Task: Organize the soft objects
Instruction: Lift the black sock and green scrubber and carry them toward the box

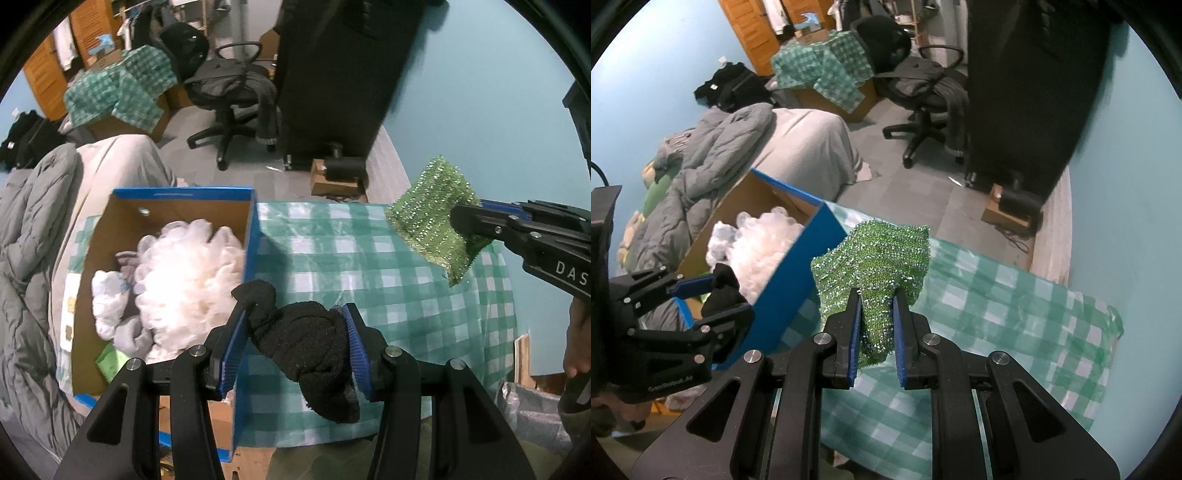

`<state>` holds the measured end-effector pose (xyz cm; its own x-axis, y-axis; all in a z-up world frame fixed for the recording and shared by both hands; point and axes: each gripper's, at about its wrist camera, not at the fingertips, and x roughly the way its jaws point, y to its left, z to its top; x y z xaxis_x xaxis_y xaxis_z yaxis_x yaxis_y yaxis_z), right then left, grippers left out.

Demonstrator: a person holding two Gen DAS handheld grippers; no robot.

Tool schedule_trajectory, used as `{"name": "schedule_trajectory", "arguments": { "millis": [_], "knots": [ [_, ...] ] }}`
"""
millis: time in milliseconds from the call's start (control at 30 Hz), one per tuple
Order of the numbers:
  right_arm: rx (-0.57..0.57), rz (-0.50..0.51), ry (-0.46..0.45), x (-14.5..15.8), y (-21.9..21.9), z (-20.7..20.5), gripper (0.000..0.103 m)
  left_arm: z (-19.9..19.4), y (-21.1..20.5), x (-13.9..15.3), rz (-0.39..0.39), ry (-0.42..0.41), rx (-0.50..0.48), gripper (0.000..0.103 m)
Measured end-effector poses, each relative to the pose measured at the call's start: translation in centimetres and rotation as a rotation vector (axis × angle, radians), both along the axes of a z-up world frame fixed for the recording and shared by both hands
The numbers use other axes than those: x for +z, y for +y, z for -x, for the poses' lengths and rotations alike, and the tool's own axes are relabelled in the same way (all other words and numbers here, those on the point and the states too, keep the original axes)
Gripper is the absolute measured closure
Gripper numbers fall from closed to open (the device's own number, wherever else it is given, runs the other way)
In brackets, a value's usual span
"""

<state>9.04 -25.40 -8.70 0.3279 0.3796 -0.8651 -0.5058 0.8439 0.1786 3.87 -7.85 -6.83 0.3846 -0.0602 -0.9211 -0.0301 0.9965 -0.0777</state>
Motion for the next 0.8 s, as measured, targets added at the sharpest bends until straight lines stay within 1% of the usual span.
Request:
{"name": "schedule_trajectory", "arguments": {
  "millis": [100,267,600,800],
  "knots": [
    [0.018,-0.004,-0.006,0.3,1.0,0.1,0.090,0.6,1.5,0.2,0.004,-0.002,0.030,0.052],
    [0.055,-0.013,-0.010,0.6,3.3,0.4,0.090,1.5,4.2,0.0,0.040,0.008,0.090,0.052],
    [0.151,-0.009,-0.007,0.1,8.5,1.2,0.090,3.3,8.9,-0.2,0.005,-0.003,0.170,0.052],
    [0.212,-0.009,0.005,-0.4,11.9,1.8,0.090,4.1,12.2,-1.2,-0.024,0.014,0.207,0.052]
  ]
}}
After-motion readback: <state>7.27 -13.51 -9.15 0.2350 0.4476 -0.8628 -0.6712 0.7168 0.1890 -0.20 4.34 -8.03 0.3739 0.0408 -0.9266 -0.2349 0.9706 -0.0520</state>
